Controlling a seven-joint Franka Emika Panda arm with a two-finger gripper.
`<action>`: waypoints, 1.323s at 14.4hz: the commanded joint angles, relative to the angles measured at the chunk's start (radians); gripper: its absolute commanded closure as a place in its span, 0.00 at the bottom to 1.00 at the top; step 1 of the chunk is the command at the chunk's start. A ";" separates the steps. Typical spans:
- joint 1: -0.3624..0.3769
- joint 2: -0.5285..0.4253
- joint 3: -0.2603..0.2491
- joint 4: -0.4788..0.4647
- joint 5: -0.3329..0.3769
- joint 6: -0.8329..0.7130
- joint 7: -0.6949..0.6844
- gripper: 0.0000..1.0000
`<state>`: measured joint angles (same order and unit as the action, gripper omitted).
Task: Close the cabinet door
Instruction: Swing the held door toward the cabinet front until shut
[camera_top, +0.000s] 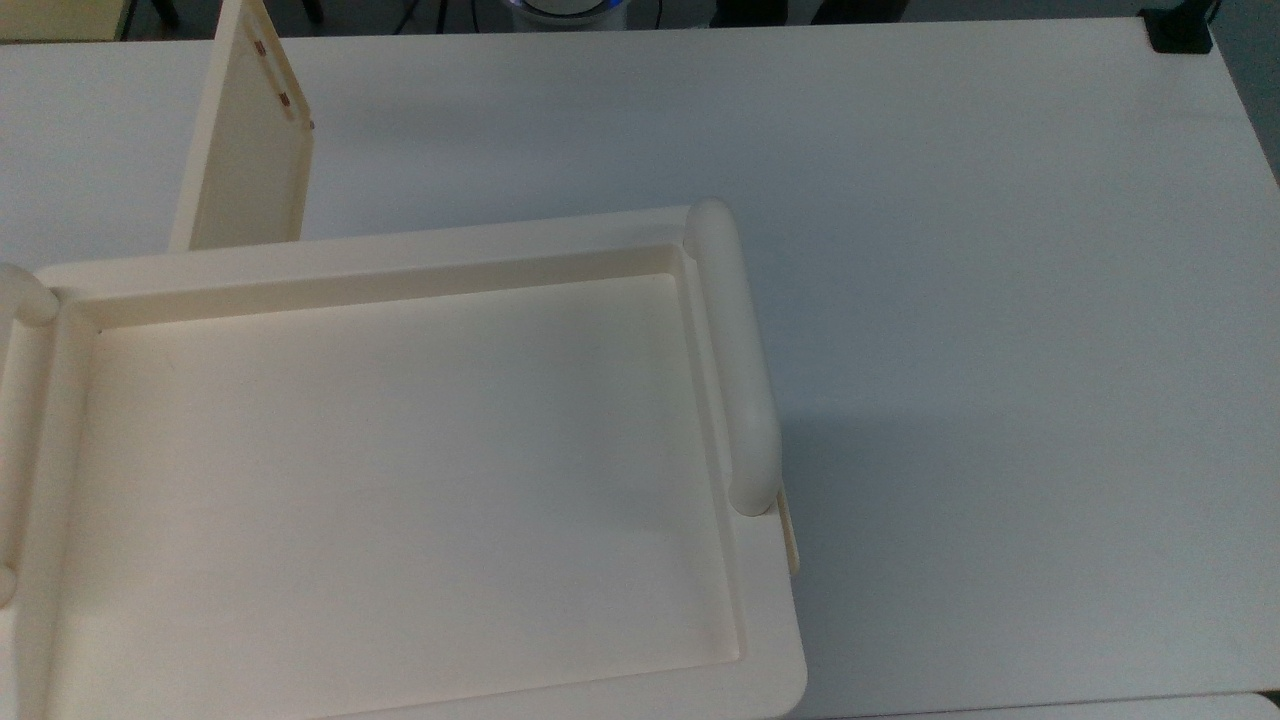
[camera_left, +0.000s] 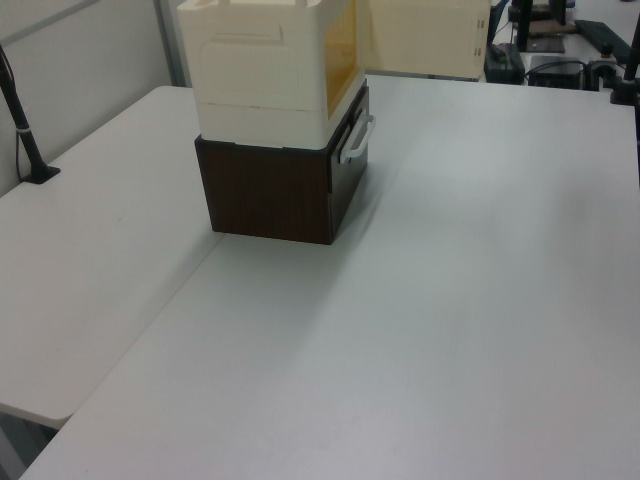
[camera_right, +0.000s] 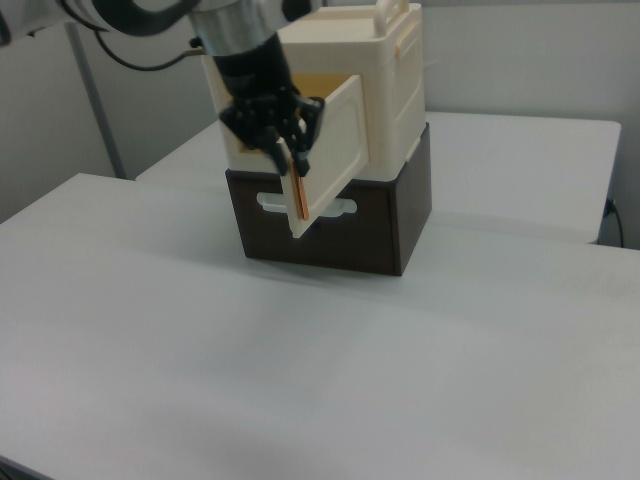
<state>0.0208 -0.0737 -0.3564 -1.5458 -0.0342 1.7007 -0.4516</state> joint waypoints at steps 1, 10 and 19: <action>-0.010 0.044 -0.013 -0.023 0.017 0.155 -0.009 1.00; 0.007 0.161 -0.006 -0.080 0.121 0.358 0.030 1.00; 0.077 0.255 0.080 -0.076 0.191 0.623 0.273 1.00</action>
<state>0.0870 0.1490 -0.3156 -1.6118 0.1386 2.2102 -0.2762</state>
